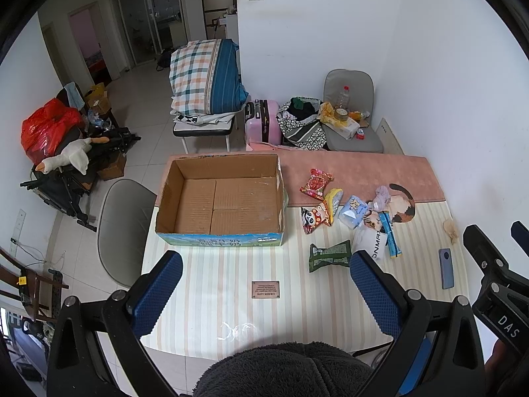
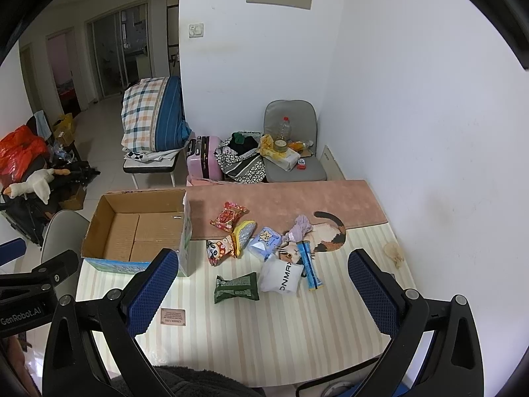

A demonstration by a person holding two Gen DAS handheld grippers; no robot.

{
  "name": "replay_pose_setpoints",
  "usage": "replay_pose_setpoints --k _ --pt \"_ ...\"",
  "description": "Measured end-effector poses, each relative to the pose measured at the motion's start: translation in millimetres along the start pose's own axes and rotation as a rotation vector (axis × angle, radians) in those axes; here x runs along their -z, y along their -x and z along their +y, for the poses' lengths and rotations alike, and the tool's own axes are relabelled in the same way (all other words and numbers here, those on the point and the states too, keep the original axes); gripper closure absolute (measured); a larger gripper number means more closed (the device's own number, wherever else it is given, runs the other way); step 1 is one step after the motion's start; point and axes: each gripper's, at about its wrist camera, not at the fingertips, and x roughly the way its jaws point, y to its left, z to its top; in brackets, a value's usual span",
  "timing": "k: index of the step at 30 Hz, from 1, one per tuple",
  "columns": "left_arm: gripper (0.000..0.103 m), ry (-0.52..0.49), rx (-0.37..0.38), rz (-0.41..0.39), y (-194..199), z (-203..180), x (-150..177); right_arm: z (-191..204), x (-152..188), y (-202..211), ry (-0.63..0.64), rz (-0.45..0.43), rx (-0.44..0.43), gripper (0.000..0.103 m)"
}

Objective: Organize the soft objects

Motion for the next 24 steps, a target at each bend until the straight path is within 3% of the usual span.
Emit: replay_pose_setpoints --k 24 --pt "0.000 -0.001 0.004 0.000 2.7 0.6 -2.2 2.5 1.8 0.4 0.002 0.000 -0.013 0.000"
